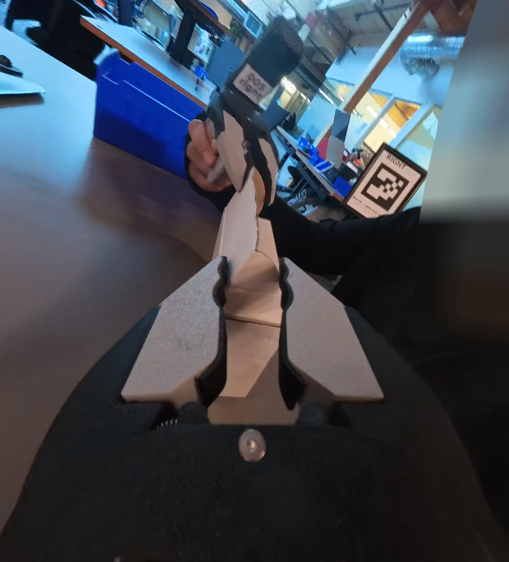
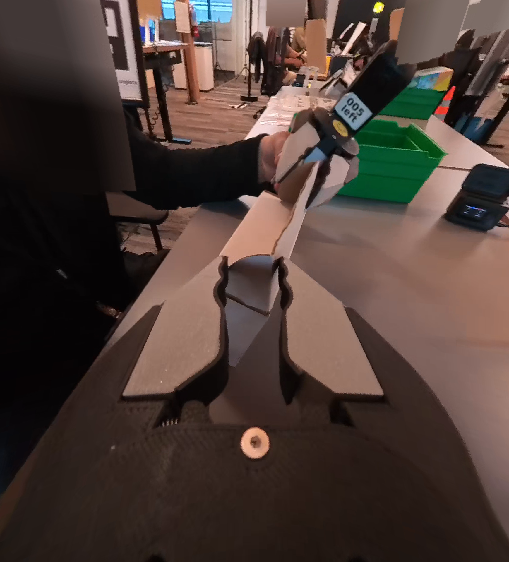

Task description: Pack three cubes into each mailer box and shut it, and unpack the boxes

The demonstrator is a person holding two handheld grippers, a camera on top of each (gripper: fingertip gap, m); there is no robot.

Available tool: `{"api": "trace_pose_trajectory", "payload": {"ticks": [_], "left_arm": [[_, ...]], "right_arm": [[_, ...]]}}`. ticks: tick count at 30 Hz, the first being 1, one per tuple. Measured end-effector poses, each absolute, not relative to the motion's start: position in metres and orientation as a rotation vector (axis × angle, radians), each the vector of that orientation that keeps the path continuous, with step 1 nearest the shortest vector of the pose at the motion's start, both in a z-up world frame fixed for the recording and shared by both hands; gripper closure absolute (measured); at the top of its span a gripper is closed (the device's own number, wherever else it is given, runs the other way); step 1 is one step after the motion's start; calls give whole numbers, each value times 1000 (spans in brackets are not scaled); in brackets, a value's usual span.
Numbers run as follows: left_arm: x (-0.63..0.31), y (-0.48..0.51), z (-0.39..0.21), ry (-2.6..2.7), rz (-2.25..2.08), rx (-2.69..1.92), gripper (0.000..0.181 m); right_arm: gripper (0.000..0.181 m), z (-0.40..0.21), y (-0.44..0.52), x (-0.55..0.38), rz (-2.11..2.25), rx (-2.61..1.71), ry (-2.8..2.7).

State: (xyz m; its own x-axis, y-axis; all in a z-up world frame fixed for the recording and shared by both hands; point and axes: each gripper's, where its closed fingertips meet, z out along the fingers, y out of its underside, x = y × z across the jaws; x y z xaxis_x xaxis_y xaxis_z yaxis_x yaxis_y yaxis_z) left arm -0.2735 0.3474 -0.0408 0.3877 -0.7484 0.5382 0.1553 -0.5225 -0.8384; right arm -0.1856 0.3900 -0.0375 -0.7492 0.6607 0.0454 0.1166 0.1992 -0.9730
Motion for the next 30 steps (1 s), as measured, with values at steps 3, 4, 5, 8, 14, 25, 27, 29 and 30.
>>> {"api": "trace_pose_trajectory", "payload": {"ticks": [3,4,5,8,14,25,27,29,30], "left_arm": [[-269,338,-41,610,-1233,-1760,147],[-267,334,-40,632,-1246,-1757,146],[-265,330,-40,651,-1264,-1752,146],[-263,323,-40,716,-1252,-1743,145],[-261,316,-40,805,-1175,-1729,146],[-259,308,-35,867,-1184,-1668,150],[-256,304,-35,886,-1197,-1660,149],[-252,297,-37,947,-1187,-1640,147],[-252,296,-37,979,-1151,-1623,147]], "right_arm": [[151,-37,386,-183,1593,-711,-2038],[152,-38,385,-182,1591,-705,-2044],[152,-38,384,-181,1581,-694,-2051],[153,-38,381,-179,1516,-650,-2066],[153,-37,379,-175,1483,-614,-2075],[154,-37,378,-173,1468,-600,-2084],[154,-37,376,-172,1480,-596,-2090],[154,-40,375,-171,1461,-592,-2110],[154,-41,374,-170,1450,-584,-2117]]}}
